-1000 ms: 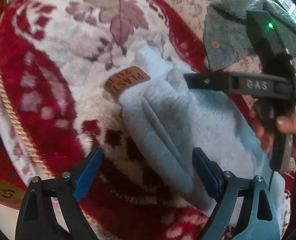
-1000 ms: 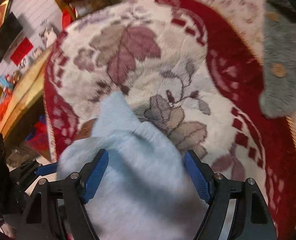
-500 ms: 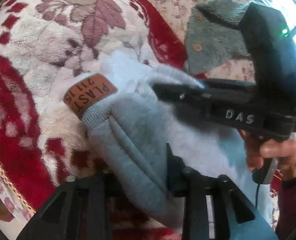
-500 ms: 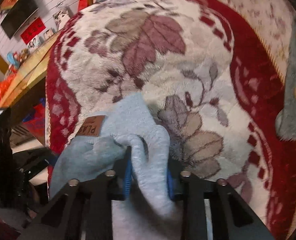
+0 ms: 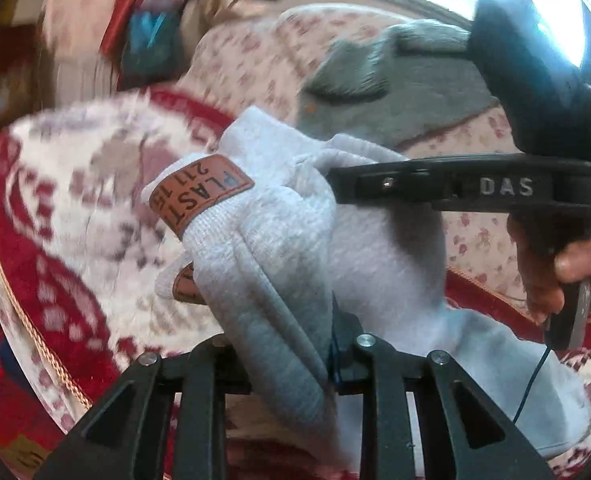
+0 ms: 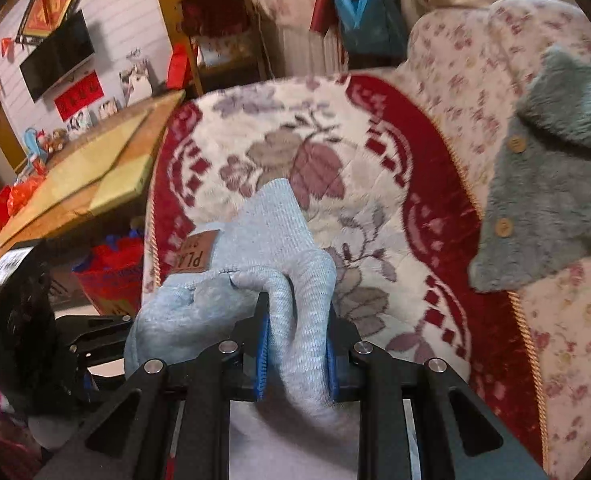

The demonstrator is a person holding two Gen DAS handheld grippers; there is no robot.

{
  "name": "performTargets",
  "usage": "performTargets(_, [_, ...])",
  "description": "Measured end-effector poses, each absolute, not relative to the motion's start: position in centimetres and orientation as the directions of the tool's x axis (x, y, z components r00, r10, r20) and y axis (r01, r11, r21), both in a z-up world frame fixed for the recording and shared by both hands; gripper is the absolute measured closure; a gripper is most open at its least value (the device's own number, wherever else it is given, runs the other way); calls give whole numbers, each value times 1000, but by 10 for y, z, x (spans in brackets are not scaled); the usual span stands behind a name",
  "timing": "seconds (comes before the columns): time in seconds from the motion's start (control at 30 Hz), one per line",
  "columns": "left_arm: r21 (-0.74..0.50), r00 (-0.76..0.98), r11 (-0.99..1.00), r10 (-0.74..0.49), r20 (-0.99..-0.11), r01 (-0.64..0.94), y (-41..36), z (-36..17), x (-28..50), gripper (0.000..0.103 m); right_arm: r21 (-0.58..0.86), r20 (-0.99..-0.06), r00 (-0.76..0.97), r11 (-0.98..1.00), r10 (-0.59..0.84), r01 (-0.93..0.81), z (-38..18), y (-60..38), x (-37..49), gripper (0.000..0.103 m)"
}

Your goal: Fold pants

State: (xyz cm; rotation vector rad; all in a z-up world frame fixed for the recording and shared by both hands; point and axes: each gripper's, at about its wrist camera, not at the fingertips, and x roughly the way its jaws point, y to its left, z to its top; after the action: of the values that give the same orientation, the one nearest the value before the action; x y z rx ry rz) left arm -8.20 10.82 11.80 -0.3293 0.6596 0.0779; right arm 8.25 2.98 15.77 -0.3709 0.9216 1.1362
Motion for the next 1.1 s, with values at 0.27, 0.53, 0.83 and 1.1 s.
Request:
performTargets(0.27, [-160, 834, 984, -24, -551, -77, 27, 153, -87, 79, 227, -730, 215, 526, 649, -819, 193, -70, 75, 79])
performTargets(0.53, [-68, 841, 996, -79, -535, 50, -51, 148, -102, 79, 325, -697, 268, 626, 665, -708, 182, -172, 50, 79])
performTargets(0.83, [47, 813, 986, -104, -573, 159, -154, 94, -108, 71, 413, -750, 298, 770, 591, -486, 111, -272, 39, 69])
performTargets(1.1, [39, 771, 955, -214, -599, 295, -206, 75, -122, 11, 390, -810, 347, 876, 473, -284, 94, -359, 26, 48])
